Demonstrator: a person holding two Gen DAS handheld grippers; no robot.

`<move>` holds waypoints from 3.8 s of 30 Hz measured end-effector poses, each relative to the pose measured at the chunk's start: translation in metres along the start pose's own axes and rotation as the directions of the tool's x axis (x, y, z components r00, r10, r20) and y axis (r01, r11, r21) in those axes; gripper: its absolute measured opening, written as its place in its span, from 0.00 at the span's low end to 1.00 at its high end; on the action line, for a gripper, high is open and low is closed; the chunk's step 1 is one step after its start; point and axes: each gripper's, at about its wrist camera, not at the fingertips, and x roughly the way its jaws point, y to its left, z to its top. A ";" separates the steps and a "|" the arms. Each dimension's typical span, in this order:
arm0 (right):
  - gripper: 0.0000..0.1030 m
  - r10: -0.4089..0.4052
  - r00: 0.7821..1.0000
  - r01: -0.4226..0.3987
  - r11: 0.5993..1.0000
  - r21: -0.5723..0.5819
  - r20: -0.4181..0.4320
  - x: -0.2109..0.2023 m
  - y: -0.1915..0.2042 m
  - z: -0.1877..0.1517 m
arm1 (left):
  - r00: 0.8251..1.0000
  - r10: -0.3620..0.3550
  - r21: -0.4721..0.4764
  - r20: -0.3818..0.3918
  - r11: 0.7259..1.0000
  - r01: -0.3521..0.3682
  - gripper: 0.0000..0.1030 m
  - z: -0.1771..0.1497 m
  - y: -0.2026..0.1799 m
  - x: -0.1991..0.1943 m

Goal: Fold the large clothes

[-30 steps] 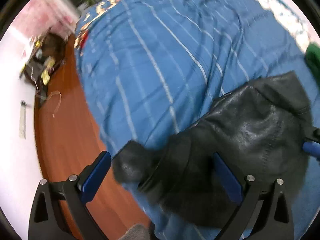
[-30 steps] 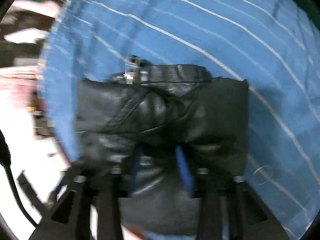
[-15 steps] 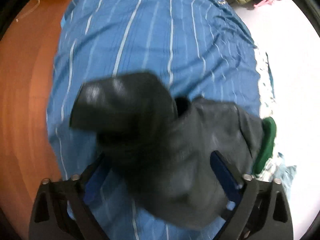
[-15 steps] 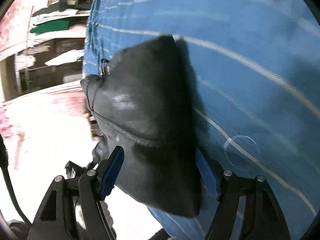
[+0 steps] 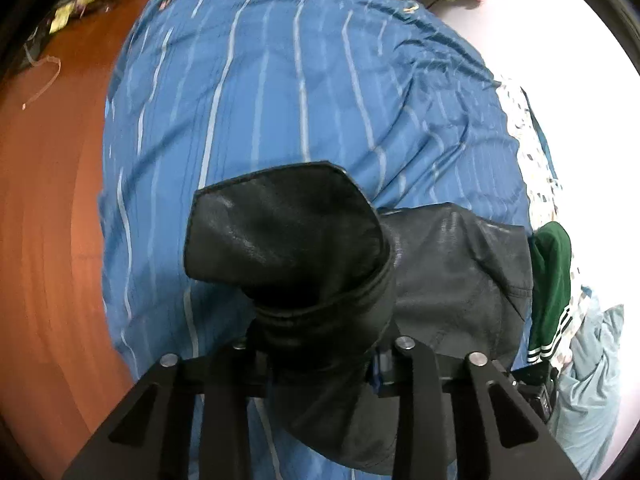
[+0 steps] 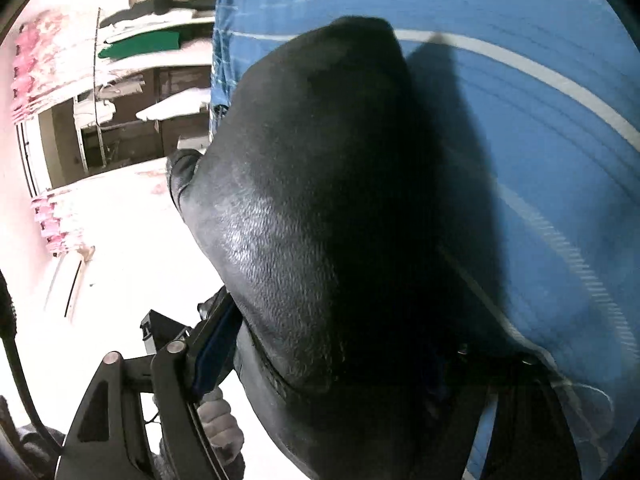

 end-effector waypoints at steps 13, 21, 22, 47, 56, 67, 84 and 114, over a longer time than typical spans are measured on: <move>0.43 0.089 0.980 -0.094 0.995 0.020 0.180 -0.089 0.041 -0.033 | 0.999 -0.044 0.216 0.010 0.976 0.041 0.23 0.025 -0.107 -0.032; 0.42 0.075 0.934 -0.085 0.996 0.013 0.348 -0.203 0.074 0.005 | 0.983 -0.182 0.358 -0.041 0.915 0.184 0.23 0.058 -0.243 -0.012; 0.42 0.074 0.922 -0.084 0.996 0.010 0.379 -0.222 0.081 0.016 | 0.977 -0.206 0.379 -0.054 0.901 0.211 0.23 0.065 -0.268 -0.008; 0.70 -0.204 0.835 0.038 0.948 0.317 0.511 -0.466 -0.063 0.316 | 0.967 -0.122 0.806 -0.222 0.535 0.252 0.31 0.032 -0.598 0.253; 0.73 -0.792 0.289 0.651 0.575 0.495 0.538 -0.462 0.084 0.263 | 0.998 -0.023 0.907 -0.065 0.416 0.069 0.38 0.017 -0.617 0.216; 0.10 -0.806 0.340 0.733 0.549 0.400 0.484 -0.359 0.104 0.279 | 0.997 -0.001 0.922 0.078 0.380 -0.072 0.94 0.011 -0.618 0.227; 1.00 -0.873 0.099 0.727 0.392 0.564 0.478 -0.348 0.165 0.171 | 0.988 -0.111 0.932 0.110 0.358 -0.063 0.97 0.016 -0.595 0.111; 1.00 -0.753 -0.202 0.700 0.336 0.630 0.626 -0.339 0.566 -0.239 | 0.951 -0.309 0.961 0.021 0.270 0.066 0.97 0.008 -0.493 -0.310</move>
